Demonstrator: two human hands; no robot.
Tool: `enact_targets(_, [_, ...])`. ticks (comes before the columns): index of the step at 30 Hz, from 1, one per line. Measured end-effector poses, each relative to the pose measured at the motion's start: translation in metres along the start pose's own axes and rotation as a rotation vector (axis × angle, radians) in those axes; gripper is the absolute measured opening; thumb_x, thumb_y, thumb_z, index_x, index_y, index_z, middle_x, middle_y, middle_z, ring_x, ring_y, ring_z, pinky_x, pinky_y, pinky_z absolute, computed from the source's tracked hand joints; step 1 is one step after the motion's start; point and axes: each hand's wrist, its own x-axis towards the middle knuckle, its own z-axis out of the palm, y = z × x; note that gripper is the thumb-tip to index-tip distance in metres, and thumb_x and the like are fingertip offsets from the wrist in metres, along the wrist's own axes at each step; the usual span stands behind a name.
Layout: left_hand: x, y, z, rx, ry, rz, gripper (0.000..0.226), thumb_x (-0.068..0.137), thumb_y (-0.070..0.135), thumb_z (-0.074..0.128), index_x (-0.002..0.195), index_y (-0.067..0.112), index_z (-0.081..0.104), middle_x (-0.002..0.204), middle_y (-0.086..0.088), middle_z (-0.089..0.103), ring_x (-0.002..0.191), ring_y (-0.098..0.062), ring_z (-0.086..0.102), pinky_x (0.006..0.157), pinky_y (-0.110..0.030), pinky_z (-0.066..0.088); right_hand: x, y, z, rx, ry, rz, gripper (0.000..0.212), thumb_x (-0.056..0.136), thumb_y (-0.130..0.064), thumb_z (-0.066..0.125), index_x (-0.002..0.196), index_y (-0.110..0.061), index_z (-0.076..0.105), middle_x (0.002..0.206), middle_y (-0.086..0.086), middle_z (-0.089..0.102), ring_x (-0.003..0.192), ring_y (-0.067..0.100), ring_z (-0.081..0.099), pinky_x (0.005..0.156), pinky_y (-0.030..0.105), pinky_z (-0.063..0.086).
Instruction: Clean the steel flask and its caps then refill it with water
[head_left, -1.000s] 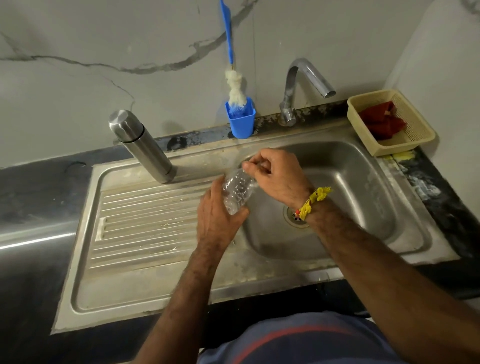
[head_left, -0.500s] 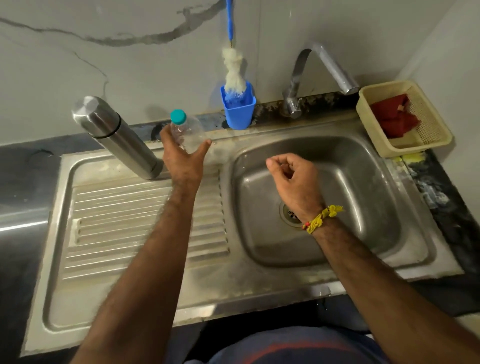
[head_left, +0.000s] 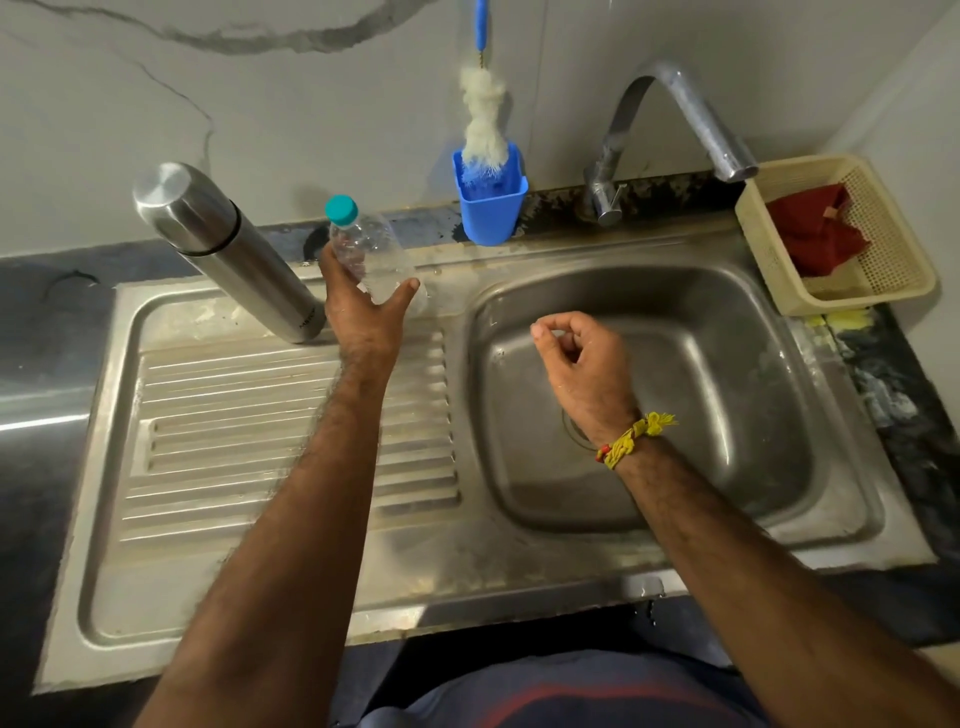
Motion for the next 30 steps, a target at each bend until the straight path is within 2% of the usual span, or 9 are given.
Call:
enact_targets(3, [-0.003, 0.001, -0.002, 0.028, -0.011, -0.008, 0.091, 0.077, 0.021, 0.089, 0.150, 0.022, 0.035, 0.137, 0.007, 0.059, 0.124, -0.011, 0.058, 0.106, -0.044, 0.052, 0.000, 0.003, -0.003, -0.014, 0.013, 0.015, 0.015, 0.093, -0.023, 0.069, 0.093, -0.008, 0.071, 0.056, -0.008, 0.050, 0.048, 0.004, 0.043, 0.051, 0.017, 0.039])
enact_targets(7, [0.002, 0.002, -0.003, 0.054, -0.046, -0.005, 0.086, 0.076, 0.025, 0.089, 0.146, 0.029, 0.041, 0.133, 0.009, 0.063, 0.121, -0.013, 0.062, 0.100, -0.046, 0.056, -0.004, 0.005, -0.008, -0.017, 0.021, 0.019, 0.017, 0.093, -0.024, 0.069, 0.097, -0.008, 0.071, 0.060, 0.000, 0.058, 0.052, 0.006, 0.048, 0.053, 0.025, 0.045])
enact_targets(11, [0.006, 0.002, -0.001, 0.051, -0.083, 0.021, 0.085, 0.077, 0.020, 0.087, 0.147, 0.029, 0.038, 0.129, 0.012, 0.062, 0.117, -0.014, 0.063, 0.100, -0.046, 0.056, -0.011, 0.007, -0.009, -0.025, 0.021, 0.019, 0.017, 0.093, -0.025, 0.068, 0.096, -0.008, 0.070, 0.057, -0.005, 0.051, 0.049, 0.005, 0.043, 0.050, 0.022, 0.040])
enact_targets(14, [0.007, 0.000, -0.001, 0.046, -0.120, 0.043, 0.088, 0.078, 0.016, 0.085, 0.148, 0.032, 0.034, 0.133, 0.012, 0.059, 0.121, -0.015, 0.062, 0.103, -0.047, 0.054, -0.012, 0.008, -0.011, -0.041, 0.028, 0.016, 0.016, 0.093, -0.024, 0.069, 0.096, -0.008, 0.070, 0.055, -0.011, 0.047, 0.047, 0.004, 0.043, 0.050, 0.018, 0.038])
enact_targets(17, [0.008, -0.005, -0.002, 0.044, -0.144, 0.047, 0.092, 0.081, 0.012, 0.083, 0.153, 0.030, 0.028, 0.140, 0.010, 0.055, 0.125, -0.015, 0.058, 0.107, -0.047, 0.050, -0.013, 0.010, -0.012, -0.048, 0.020, 0.023, 0.017, 0.093, -0.025, 0.068, 0.097, -0.008, 0.070, 0.056, -0.010, 0.049, 0.047, 0.004, 0.044, 0.049, 0.018, 0.039])
enact_targets(22, [0.003, -0.006, -0.005, 0.022, -0.140, 0.021, 0.100, 0.080, 0.010, 0.084, 0.156, 0.030, 0.021, 0.150, 0.004, 0.049, 0.129, -0.014, 0.055, 0.110, -0.040, 0.048, -0.014, 0.010, -0.009, -0.054, 0.010, 0.036, 0.019, 0.093, -0.025, 0.068, 0.100, -0.008, 0.070, 0.057, -0.009, 0.049, 0.050, 0.004, 0.044, 0.051, 0.022, 0.042])
enact_targets(26, [-0.006, -0.005, -0.007, 0.075, -0.070, 0.030, 0.110, 0.076, 0.017, 0.088, 0.158, 0.028, 0.016, 0.157, -0.002, 0.042, 0.140, -0.020, 0.047, 0.118, -0.046, 0.040, -0.012, 0.009, -0.007, -0.059, 0.000, 0.032, 0.021, 0.092, -0.027, 0.069, 0.102, -0.008, 0.070, 0.059, -0.011, 0.054, 0.054, 0.007, 0.051, 0.057, 0.028, 0.049])
enact_targets(28, [-0.017, 0.001, -0.006, 0.117, -0.028, 0.070, 0.112, 0.077, 0.017, 0.088, 0.160, 0.020, 0.014, 0.164, -0.007, 0.030, 0.150, -0.023, 0.033, 0.125, -0.036, 0.024, -0.010, 0.008, -0.006, -0.049, -0.003, 0.032, 0.022, 0.092, -0.027, 0.069, 0.102, -0.008, 0.070, 0.059, -0.011, 0.055, 0.055, 0.008, 0.053, 0.059, 0.028, 0.051])
enact_targets(30, [-0.039, 0.009, -0.005, 0.128, 0.008, 0.075, 0.111, 0.079, 0.015, 0.087, 0.161, 0.013, 0.012, 0.167, -0.008, 0.021, 0.153, -0.022, 0.022, 0.119, -0.013, 0.011, -0.009, 0.011, -0.004, -0.045, -0.010, 0.048, 0.022, 0.092, -0.027, 0.069, 0.103, -0.008, 0.070, 0.060, -0.012, 0.056, 0.056, 0.007, 0.054, 0.059, 0.028, 0.051])
